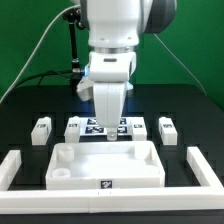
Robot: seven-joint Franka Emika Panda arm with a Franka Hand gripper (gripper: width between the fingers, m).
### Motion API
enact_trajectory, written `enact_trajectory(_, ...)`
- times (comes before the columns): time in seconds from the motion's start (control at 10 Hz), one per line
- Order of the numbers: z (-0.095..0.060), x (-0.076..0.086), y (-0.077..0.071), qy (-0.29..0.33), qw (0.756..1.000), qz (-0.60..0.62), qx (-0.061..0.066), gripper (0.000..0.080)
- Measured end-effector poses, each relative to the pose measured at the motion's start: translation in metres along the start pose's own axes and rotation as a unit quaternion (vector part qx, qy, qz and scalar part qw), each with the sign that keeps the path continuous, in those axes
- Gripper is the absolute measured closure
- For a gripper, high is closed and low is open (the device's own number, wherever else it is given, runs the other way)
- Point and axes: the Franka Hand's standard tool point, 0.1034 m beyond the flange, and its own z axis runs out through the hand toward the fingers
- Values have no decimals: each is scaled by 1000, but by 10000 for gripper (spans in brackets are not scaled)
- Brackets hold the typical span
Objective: Assemble desk
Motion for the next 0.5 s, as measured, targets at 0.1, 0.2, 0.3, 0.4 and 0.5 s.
enact_trajectory(0.1,12,-5,-8,2,1000,-16,3,150)
enact_trajectory(0.2,21,-5,-12,5,1000,-8,-1,150)
enact_trajectory(0.3,31,-9,-18,7,1000,-6,-5,150)
enact_trajectory(0.4,39,-15,-23,8,1000,-2,2,150)
enact_trajectory(0.5,51,-22,-24,10,1000,1,5,150)
